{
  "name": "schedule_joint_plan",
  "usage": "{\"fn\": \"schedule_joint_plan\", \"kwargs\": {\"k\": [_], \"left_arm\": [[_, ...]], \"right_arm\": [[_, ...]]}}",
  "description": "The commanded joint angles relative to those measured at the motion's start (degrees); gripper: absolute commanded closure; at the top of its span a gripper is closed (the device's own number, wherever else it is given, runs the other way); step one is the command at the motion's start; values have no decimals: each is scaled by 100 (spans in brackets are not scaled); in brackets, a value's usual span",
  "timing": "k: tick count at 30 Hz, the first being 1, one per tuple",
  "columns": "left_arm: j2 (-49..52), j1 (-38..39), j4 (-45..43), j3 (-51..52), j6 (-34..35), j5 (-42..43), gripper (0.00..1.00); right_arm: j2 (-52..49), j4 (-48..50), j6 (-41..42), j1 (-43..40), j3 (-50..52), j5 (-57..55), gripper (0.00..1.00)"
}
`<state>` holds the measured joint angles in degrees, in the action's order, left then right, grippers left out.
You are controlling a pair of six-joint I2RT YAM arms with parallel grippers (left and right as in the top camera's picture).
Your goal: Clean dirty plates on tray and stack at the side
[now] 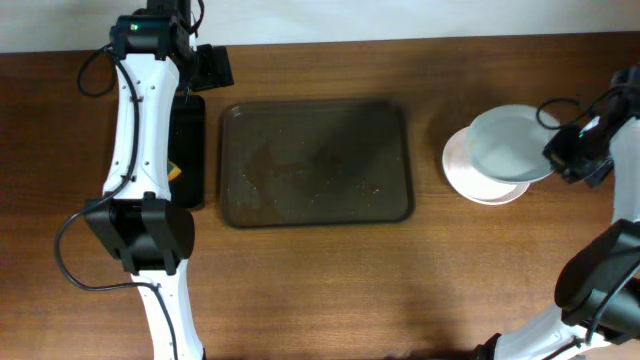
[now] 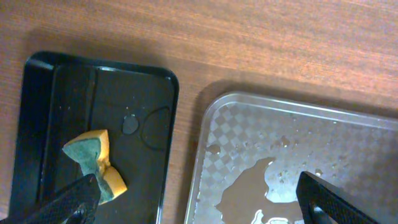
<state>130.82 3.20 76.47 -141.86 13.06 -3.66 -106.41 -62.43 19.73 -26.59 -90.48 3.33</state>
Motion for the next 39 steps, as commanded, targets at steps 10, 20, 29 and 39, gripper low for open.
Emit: {"fn": "schedule_joint_plan", "kwargs": {"k": [10,20,29,39], "left_arm": [[31,-35,-15,46,-96,-85,1],[31,-35,-96,46,-92,-63,1],[31,-35,-96,46,-92,-63,1],[31,-35,-96,46,-92,-63,1]], "right_arm": [[-13,1021,-17,426,1029,433,71],[848,-946,-1029,1567,-1032,485,53],[3139,-2315,-1285,2356,-1342,249,2],[5095,-1244,-1425,2356,-811,-490,2]]}}
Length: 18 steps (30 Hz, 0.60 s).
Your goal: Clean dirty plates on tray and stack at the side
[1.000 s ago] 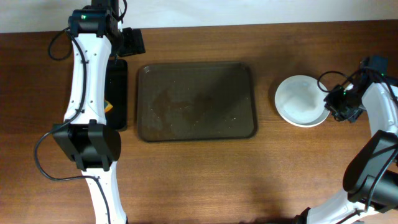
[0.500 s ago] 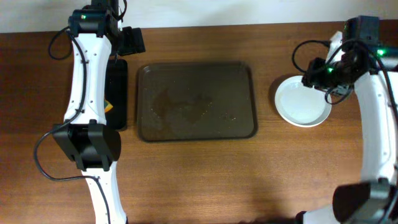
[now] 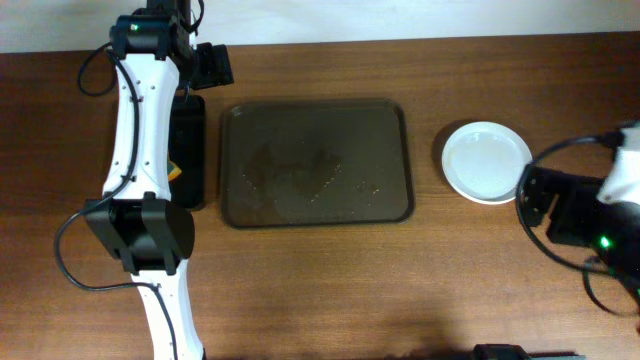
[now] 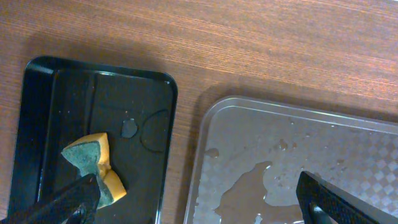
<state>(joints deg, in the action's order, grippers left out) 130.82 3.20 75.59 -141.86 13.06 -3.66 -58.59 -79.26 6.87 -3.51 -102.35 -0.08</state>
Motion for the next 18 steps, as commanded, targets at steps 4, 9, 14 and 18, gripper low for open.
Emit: {"fn": "schedule_joint_plan", "kwargs": {"k": [4,9,14,18], "left_arm": [[31,-35,-9,46,-92,-63,1],[31,-35,-9,46,-92,-63,1],[31,-35,-9,46,-92,-63,1],[31,-35,-9,46,-94,-63,1]], "right_arm": [[1307,2452,-645,44,2323,90,2],[2900,5469,-804,44,5458,627,2],[4459,7453,-608,50,8234,846,2],[5641,8037,-579,50,9567,664,2]]}}
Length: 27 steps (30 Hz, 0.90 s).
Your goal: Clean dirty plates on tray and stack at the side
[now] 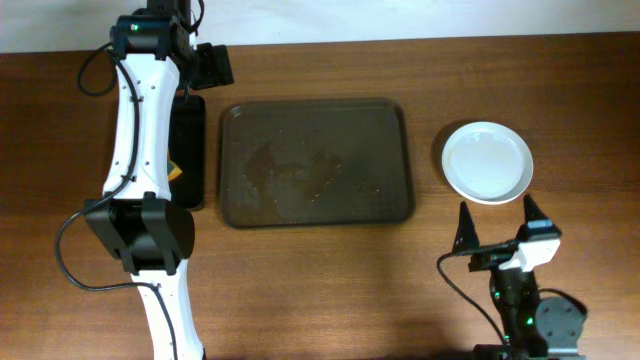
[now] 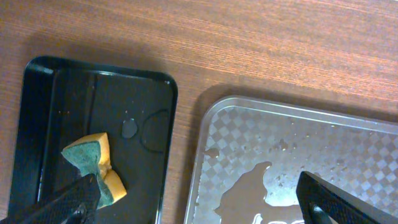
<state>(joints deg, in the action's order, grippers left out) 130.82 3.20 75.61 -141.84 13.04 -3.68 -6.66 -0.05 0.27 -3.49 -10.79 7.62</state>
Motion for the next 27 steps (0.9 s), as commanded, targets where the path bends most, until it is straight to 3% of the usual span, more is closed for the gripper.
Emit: {"fn": "schedule_joint_plan", "kwargs": {"k": [1,4,6,23,27], "left_arm": [[31,-35,-11,44,-90,-61,1],[31,-35,-11,44,-90,-61,1],[31,-35,-11,44,-90,-61,1],[31,-76,278,44,-94,-85,1],[-227,-72,98,44,-229,-431,1]], "right_arm": [[555,114,79,48,557,-262,2],[645,98,59,48,999,-396,2],[634,-422,59,48,1047,-380,2],[614,-413,59,48,1047,-378,2],[614,-413,59,48,1047,-378,2]]}}
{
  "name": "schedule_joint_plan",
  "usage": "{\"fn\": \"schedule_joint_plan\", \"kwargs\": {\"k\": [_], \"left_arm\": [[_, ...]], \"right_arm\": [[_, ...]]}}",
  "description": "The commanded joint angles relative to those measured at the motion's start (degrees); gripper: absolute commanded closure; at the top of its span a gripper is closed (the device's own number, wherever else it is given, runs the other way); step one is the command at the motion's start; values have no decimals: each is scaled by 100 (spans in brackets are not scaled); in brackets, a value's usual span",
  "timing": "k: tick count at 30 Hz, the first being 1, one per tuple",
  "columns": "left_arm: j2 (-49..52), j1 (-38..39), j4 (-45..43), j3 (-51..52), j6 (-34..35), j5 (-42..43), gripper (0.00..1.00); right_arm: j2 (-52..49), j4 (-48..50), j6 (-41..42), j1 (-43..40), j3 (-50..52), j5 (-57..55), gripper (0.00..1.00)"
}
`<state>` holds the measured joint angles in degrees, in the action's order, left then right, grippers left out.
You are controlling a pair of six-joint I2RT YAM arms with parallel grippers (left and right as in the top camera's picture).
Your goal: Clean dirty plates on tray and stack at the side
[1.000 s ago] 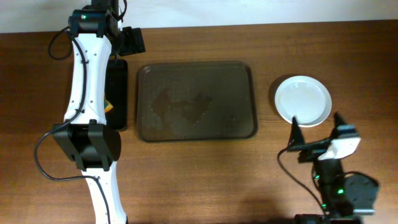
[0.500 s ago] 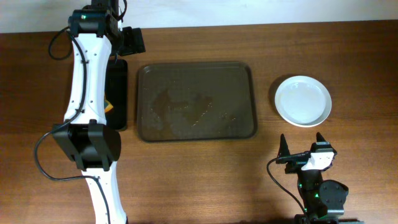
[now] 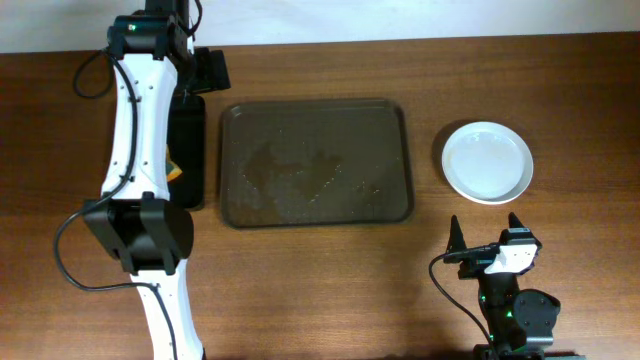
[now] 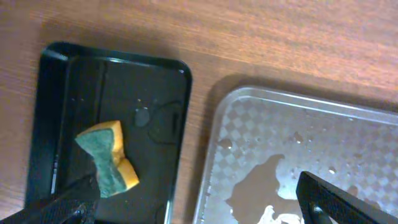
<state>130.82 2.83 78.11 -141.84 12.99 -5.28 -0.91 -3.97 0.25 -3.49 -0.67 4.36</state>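
The big clear tray [image 3: 315,163] lies mid-table, wet with water and crumbs, and no plate is on it; in the left wrist view its near corner [image 4: 298,143] shows. White plates [image 3: 487,162] lie stacked to its right. My left gripper [image 4: 196,205] hangs open over the gap between the black dish and the tray, holding nothing. It is at the table's far left [image 3: 208,68] in the overhead view. My right gripper [image 3: 484,232] stands open and empty near the front edge, below the plates.
A narrow black dish [image 4: 118,93] left of the tray holds a green and yellow sponge [image 4: 107,163]. From above, my left arm partly hides this black dish [image 3: 188,150]. Bare wooden table [image 3: 330,290] lies in front of the tray.
My right arm has shifted slightly left and towards the front edge, still open. My left gripper has moved a little to the left over the black dish. Plates and tray have not moved.
My right gripper was first at the rim of a white plate raised over the stack at the right. Then the plate lay on the stack and the arm was clear of it. After that the arm stood open at the front edge, as now.
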Motion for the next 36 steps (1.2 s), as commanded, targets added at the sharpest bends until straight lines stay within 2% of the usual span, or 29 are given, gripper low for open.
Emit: {"fn": "schedule_joint_plan", "kwargs": {"k": [1,3,6,9,13,16,17,19,23,28,32,34,36], "left_arm": [[-426,-37,-306,46,-354,-271,1],[-1001,-37,-798,271,-389,-356,1],[-2179,-50,-1788,1375,-400,-575,1],[-3733,-111,-3062,3359,-839,-656,1],[-5576,-348,-4601,6022,-863,-651,1],[-7097,-457,-6172,8369,-898,-592,1],[-7425,-487,-6535,8896,-1040,-533,1],[-8387,-575,-7517,10432,-1816,-48,1],[-9818,-601,-8636,12364,-2223,39,1],[-11381,-730,-8961,13556,-2304,39,1],[-12067,-951,-8946,14113,-2524,304,1],[-12262,-1014,-8572,14135,-2920,654,1],[-12511,-1014,-7982,14135,-3071,651,1]], "right_arm": [[39,-22,61,48,35,-52,2],[39,-22,61,48,35,-50,2],[39,-22,61,48,35,-52,2],[39,-22,61,48,35,-52,1],[39,-22,61,48,35,-52,2],[39,-22,61,48,35,-52,2],[39,-22,61,48,35,-52,2],[39,-22,61,48,35,-52,2],[39,-22,61,48,35,-52,2],[39,-22,61,48,35,-52,2],[39,-22,61,48,35,-52,2],[39,-22,61,48,35,-52,2],[39,-22,61,48,35,-52,2]]}}
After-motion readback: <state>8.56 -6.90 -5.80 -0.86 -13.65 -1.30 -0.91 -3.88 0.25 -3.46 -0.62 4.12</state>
